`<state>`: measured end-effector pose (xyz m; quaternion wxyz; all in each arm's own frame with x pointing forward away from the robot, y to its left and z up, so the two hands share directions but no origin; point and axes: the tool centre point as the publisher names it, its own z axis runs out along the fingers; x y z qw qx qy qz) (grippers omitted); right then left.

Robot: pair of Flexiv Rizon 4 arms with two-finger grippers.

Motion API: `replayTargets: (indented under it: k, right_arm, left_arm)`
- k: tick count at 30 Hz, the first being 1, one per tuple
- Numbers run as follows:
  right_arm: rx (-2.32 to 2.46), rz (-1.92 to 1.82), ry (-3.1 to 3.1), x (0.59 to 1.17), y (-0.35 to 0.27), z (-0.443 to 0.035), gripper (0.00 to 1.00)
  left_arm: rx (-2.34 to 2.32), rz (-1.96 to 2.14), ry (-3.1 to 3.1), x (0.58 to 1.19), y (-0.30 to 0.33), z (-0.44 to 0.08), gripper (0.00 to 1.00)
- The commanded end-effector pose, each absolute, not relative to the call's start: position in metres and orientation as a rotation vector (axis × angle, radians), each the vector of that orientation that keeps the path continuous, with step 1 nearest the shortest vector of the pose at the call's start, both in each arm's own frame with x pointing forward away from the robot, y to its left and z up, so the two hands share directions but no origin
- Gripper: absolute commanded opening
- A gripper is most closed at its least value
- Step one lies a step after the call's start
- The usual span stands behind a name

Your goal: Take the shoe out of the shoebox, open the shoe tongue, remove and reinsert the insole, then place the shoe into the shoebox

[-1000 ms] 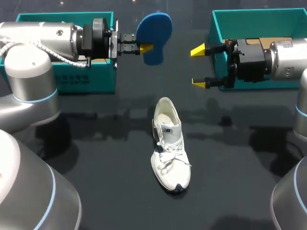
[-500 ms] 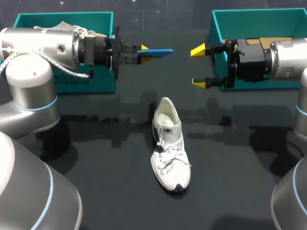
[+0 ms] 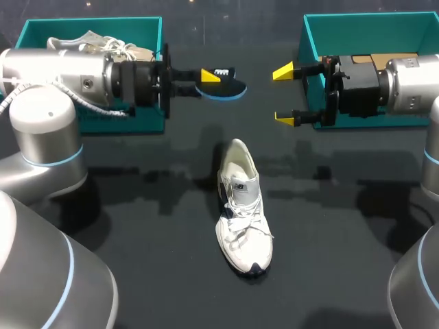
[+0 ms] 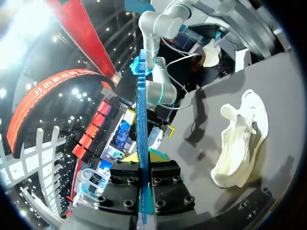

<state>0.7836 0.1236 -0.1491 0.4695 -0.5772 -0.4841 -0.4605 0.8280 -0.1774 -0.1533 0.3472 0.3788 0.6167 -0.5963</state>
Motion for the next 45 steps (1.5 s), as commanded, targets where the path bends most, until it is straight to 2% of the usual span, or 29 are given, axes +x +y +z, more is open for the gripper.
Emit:
replayTargets:
  k: [1, 21, 22, 26, 31, 36, 37, 39, 45]
  right_arm:
    - [-1.416, -1.130, -1.186, 0.783, 0.125, -0.150, 1.00]
    - [-1.342, -1.151, -1.331, 0.787, 0.156, -0.153, 0.99]
    - [-1.342, -1.147, -1.332, 0.787, 0.158, -0.154, 0.89]
    - [-1.333, -1.135, -1.339, 0.786, 0.165, -0.156, 0.73]
    - [-1.330, -1.132, -1.342, 0.788, 0.171, -0.158, 0.69]
    - [-1.319, -1.128, -1.343, 0.792, 0.177, -0.158, 0.57]
    - [-1.317, -1.127, -1.343, 0.792, 0.178, -0.158, 0.50]
    - [-1.318, -1.119, -1.345, 0.794, 0.180, -0.159, 0.46]
    - [-1.314, -1.115, -1.347, 0.796, 0.183, -0.159, 0.41]
  left_arm:
    - [1.060, -1.368, 1.511, 0.828, -0.183, -0.154, 0.00]
    - [1.177, -1.168, 1.285, 0.854, -0.206, -0.162, 0.00]
    - [1.177, -1.169, 1.276, 0.855, -0.207, -0.162, 0.00]
    - [1.190, -1.161, 1.255, 0.854, -0.211, -0.161, 0.00]
    - [1.196, -1.165, 1.238, 0.854, -0.215, -0.161, 0.00]
    - [1.196, -1.160, 1.226, 0.853, -0.218, -0.163, 0.00]
    - [1.196, -1.158, 1.224, 0.853, -0.219, -0.163, 0.00]
    - [1.195, -1.153, 1.223, 0.853, -0.220, -0.164, 0.00]
    - [1.192, -1.152, 1.219, 0.854, -0.223, -0.164, 0.00]
